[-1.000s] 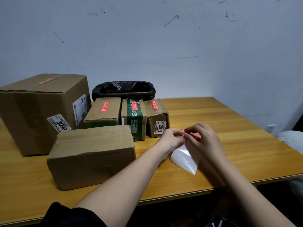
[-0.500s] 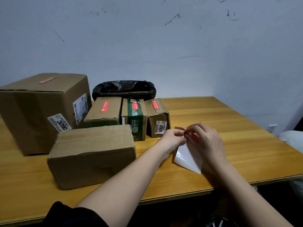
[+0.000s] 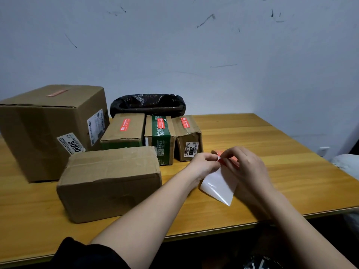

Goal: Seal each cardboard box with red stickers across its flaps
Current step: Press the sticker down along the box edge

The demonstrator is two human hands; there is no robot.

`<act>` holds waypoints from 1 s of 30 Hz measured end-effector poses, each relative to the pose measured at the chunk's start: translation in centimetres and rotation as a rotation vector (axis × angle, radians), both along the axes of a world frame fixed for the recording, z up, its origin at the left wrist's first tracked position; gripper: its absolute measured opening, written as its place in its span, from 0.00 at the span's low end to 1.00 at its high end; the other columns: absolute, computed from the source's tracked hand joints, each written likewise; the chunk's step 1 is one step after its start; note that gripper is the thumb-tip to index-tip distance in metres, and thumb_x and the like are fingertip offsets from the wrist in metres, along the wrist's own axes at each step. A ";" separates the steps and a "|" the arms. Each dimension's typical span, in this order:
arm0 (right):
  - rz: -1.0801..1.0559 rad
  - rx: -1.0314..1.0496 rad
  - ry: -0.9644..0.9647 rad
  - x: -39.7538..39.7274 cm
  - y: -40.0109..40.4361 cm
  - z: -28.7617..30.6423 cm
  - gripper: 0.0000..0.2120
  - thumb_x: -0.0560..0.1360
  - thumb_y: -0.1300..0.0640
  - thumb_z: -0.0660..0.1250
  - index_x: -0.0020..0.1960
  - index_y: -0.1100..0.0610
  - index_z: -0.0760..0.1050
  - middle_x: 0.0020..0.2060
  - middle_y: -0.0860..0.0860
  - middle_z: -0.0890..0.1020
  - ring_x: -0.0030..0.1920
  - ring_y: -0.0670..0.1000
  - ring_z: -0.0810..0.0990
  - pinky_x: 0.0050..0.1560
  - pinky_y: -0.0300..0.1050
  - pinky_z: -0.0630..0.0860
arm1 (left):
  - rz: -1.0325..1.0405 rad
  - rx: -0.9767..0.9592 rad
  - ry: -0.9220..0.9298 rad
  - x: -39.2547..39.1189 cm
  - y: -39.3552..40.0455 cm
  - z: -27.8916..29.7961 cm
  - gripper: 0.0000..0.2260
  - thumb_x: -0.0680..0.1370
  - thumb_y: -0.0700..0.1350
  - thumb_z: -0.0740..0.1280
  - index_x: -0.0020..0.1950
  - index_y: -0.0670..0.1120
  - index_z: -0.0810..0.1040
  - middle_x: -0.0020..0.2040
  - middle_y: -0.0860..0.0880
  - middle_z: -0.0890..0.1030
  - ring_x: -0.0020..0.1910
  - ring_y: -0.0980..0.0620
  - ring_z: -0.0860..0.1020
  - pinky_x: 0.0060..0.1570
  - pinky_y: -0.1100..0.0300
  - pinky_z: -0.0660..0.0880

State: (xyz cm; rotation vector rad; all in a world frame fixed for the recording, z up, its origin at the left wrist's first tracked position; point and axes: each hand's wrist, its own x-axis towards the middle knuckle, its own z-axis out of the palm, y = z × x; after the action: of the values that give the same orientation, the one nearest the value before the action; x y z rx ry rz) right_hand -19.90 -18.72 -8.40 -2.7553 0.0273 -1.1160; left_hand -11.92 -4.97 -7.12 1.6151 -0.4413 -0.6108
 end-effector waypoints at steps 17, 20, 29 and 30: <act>0.121 0.527 0.013 -0.6 0.6 0.0 0.10 0.81 0.59 0.58 0.47 0.45 0.61 0.47 0.45 0.84 0.48 0.49 0.82 0.46 0.51 0.76 | 0.017 0.127 0.049 -0.4 0.0 0.2 0.17 0.74 0.31 0.62 0.61 0.41 0.78 0.34 0.46 0.77 0.29 0.53 0.74 0.22 0.71 0.67; 0.221 0.798 -0.113 -0.6 0.7 0.5 0.11 0.82 0.64 0.56 0.48 0.49 0.63 0.45 0.47 0.83 0.47 0.44 0.82 0.47 0.41 0.75 | 0.055 0.191 0.017 -0.4 0.0 0.3 0.18 0.75 0.33 0.62 0.63 0.45 0.75 0.41 0.45 0.78 0.32 0.53 0.75 0.22 0.69 0.68; 0.178 0.987 -0.378 -0.5 -0.6 1.8 0.10 0.82 0.64 0.57 0.48 0.49 0.66 0.43 0.52 0.76 0.40 0.43 0.79 0.40 0.37 0.74 | 0.100 0.395 -0.239 -0.3 -0.9 -0.7 0.12 0.71 0.39 0.66 0.47 0.54 0.70 0.50 0.45 0.82 0.51 0.43 0.81 0.55 0.47 0.77; 0.154 0.983 -0.410 -0.6 -0.7 1.9 0.11 0.82 0.64 0.57 0.48 0.48 0.66 0.43 0.50 0.75 0.38 0.41 0.77 0.39 0.37 0.73 | 0.092 0.437 -0.292 -0.4 -0.9 -0.8 0.11 0.71 0.40 0.66 0.48 0.54 0.71 0.51 0.46 0.82 0.52 0.44 0.80 0.54 0.49 0.76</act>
State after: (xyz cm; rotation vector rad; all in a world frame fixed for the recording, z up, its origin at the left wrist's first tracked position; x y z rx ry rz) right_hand -20.52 -19.45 -6.49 -1.6233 0.2359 -1.1702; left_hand -12.29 -5.89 -7.91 2.1447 -0.4650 -0.4184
